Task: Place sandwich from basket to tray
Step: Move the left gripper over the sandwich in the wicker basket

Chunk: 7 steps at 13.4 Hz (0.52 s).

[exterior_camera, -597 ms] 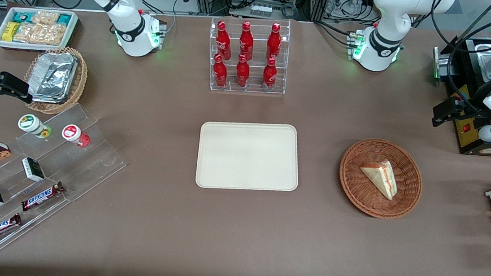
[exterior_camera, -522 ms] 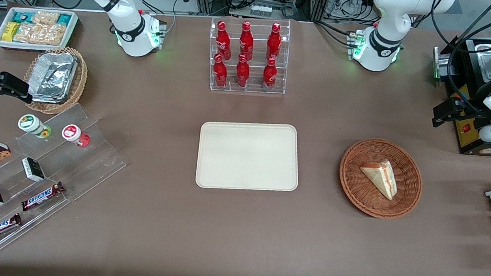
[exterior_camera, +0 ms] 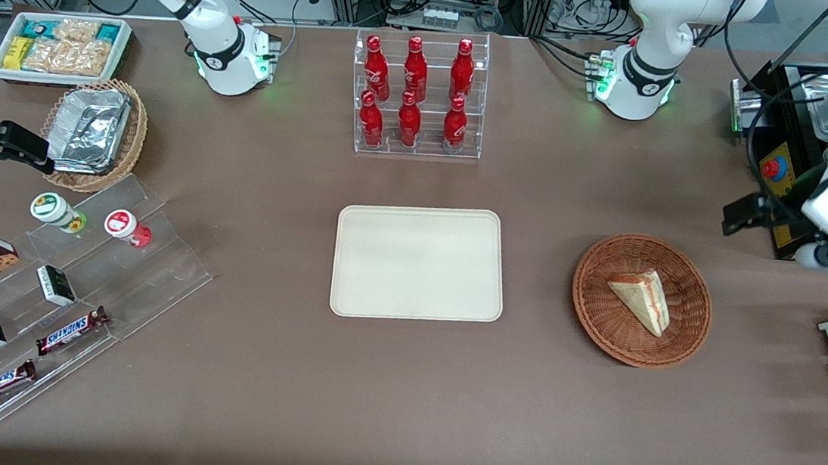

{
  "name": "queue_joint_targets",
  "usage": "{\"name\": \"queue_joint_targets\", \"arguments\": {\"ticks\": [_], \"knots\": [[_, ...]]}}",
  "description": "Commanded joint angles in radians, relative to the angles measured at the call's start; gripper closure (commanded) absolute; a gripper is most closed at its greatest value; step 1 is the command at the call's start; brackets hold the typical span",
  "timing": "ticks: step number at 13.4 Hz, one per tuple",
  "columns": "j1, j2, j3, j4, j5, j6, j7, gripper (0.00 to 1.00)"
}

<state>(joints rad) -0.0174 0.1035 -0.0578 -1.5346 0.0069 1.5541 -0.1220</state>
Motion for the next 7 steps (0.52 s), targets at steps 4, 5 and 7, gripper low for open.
{"name": "queue_joint_targets", "arguments": {"ticks": [4, 5, 7], "knots": [[-0.006, 0.041, 0.010, -0.208, 0.001, 0.285, -0.167, 0.00], [-0.015, 0.047, 0.010, -0.247, -0.002, 0.338, -0.262, 0.00], [-0.030, 0.051, 0.000, -0.329, 0.005, 0.453, -0.414, 0.00]]}}
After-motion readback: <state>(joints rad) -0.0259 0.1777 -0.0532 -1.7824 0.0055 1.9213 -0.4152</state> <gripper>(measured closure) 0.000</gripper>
